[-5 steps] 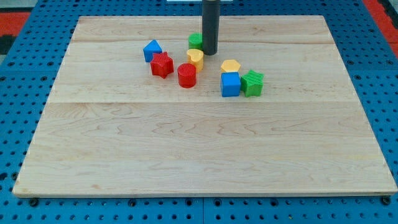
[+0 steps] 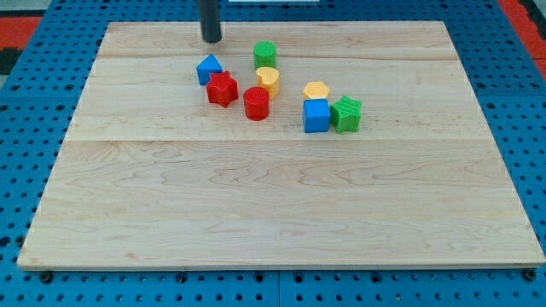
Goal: Move the green circle to the top right of the yellow heart
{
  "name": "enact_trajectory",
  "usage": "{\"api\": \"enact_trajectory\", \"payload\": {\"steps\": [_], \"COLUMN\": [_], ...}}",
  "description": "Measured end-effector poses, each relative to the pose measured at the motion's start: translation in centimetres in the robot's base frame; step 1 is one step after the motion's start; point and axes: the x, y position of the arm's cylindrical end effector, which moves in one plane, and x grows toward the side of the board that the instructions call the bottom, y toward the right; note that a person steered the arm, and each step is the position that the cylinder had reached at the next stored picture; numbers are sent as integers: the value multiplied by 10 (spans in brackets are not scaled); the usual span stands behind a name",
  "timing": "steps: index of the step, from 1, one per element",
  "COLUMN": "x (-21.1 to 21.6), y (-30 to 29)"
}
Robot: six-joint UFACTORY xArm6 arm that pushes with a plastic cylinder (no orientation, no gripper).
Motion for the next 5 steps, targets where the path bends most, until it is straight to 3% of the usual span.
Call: {"api": "enact_trajectory", "payload": {"steps": [1, 3, 4, 5], "x": [35, -12, -22, -9], "y": [39, 81, 79, 131]}}
